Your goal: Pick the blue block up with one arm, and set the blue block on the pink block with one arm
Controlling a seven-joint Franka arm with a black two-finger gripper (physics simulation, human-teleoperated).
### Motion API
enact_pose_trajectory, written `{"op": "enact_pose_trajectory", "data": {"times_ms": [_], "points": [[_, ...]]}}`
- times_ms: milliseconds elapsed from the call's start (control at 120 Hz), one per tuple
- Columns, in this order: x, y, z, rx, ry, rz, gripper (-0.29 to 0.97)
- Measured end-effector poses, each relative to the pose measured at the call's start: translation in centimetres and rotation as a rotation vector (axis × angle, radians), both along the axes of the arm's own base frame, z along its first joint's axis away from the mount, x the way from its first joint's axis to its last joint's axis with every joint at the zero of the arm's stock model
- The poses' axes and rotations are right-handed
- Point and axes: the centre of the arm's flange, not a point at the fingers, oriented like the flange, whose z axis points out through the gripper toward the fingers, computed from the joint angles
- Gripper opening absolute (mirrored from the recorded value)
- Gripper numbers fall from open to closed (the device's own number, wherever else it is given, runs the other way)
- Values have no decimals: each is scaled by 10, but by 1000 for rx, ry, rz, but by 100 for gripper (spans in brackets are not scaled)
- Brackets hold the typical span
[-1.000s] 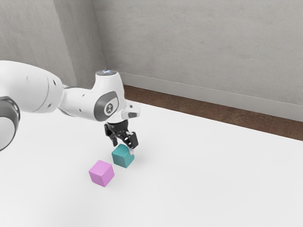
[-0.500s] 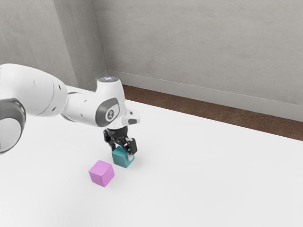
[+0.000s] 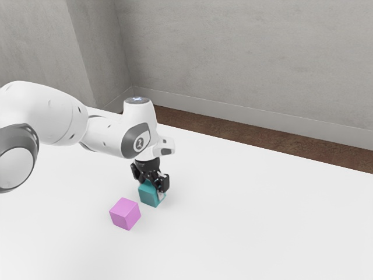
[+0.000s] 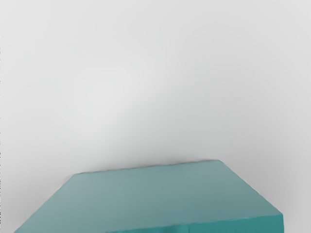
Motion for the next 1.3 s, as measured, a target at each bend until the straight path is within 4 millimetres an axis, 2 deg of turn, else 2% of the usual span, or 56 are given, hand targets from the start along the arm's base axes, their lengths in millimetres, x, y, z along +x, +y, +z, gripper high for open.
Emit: {"op": "enact_pose_trajectory", "data": {"times_ms": [392,533,633,750,883,1042,1158,1300], "points": [[1,-4,9,0,-15,-5,39],[2,-8,30,-5,-41,-12,39],[-2,-9,61,-5,-68,-24,40],[-23,-9,90,-13,-69,-29,40],[-55,-1,100,-17,-44,-21,40],[-84,13,94,-13,-7,2,40],[-96,24,87,-12,15,26,40],[-105,23,80,-8,34,25,40]]}}
